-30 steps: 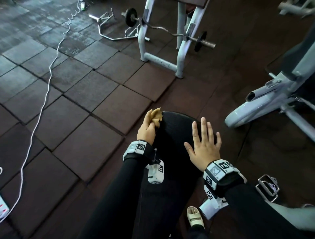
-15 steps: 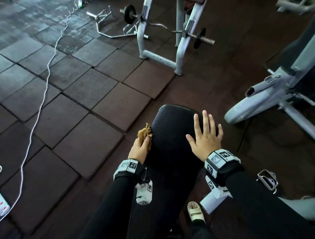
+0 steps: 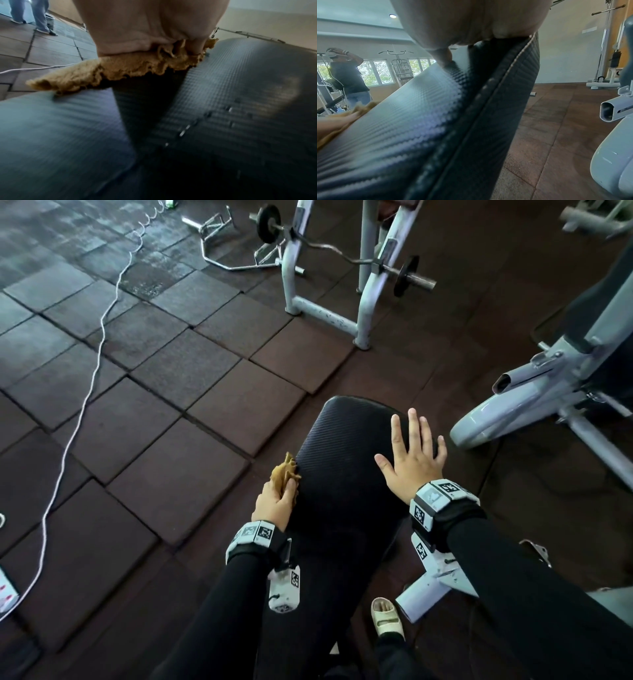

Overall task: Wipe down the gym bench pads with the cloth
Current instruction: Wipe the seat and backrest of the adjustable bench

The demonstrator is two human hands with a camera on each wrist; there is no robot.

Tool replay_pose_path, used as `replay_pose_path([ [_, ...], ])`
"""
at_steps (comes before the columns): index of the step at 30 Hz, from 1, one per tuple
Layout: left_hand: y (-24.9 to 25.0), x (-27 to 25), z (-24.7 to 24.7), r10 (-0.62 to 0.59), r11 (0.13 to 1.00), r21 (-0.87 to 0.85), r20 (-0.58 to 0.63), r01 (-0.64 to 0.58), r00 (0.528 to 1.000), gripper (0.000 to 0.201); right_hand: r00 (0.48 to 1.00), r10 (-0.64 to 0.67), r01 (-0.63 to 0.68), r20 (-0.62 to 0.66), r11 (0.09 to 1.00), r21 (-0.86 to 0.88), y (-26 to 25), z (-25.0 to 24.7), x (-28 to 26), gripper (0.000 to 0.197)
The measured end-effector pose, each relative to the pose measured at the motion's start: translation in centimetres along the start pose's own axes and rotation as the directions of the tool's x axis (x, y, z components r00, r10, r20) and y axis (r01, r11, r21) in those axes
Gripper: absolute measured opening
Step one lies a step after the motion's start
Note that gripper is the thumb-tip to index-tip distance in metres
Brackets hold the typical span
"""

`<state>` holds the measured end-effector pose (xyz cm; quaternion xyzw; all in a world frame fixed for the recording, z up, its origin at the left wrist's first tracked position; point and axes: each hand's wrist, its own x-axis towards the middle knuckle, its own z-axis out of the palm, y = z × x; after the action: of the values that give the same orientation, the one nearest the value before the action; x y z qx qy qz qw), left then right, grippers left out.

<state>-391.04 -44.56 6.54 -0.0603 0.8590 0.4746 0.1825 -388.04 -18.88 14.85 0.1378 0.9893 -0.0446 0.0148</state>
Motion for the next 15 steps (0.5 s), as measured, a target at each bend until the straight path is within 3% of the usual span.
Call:
replay_pose_path([
  [5,-3.6,-2.8,-0.7,-0.036,0.998,0.042,-0.083,0.04,0.996,0.058,1.0,0.0,0.0,-0.006,1.0,-0.011,0.0,0.2,0.0,0.076],
  [9,-2.3,-2.8,-0.7,0.074,0.992,0.112,-0.068,-0.066,0.995,0.053,1.0,0.006,-0.006,-0.018,1.0,-0.004,0.0,0.3,0.1,0.076],
  [15,-0.7,-3.7,-0.5,0.058,0.956,0.291,-0.081,-0.032,0.995,0.047,0.999,0.005,-0.005,-0.052,1.0,-0.006,-0.1,0.3,0.0,0.076],
])
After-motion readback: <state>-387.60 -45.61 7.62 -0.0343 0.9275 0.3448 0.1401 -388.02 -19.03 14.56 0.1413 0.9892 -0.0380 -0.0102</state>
